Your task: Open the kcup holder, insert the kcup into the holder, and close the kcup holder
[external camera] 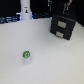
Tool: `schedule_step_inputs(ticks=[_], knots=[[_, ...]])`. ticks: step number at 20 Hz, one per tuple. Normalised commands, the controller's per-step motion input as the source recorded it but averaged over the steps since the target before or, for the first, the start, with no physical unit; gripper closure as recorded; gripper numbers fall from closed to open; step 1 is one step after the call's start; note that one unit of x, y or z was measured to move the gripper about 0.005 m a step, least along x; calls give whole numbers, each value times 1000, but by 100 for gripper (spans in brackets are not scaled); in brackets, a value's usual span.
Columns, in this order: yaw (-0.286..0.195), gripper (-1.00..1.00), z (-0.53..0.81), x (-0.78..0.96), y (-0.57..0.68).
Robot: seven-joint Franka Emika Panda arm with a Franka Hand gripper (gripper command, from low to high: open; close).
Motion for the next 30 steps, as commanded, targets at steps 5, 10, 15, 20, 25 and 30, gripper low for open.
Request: schedule_step_inputs(ticks=[5,10,15,20,25,30], knots=[[-168,-100,-144,-363,647],[-152,-100,-239,-251,587],[-98,-100,-382,-44,401],[-44,-100,-419,4,240],[-8,-100,-407,-28,272],[-5,-100,-400,-262,112]])
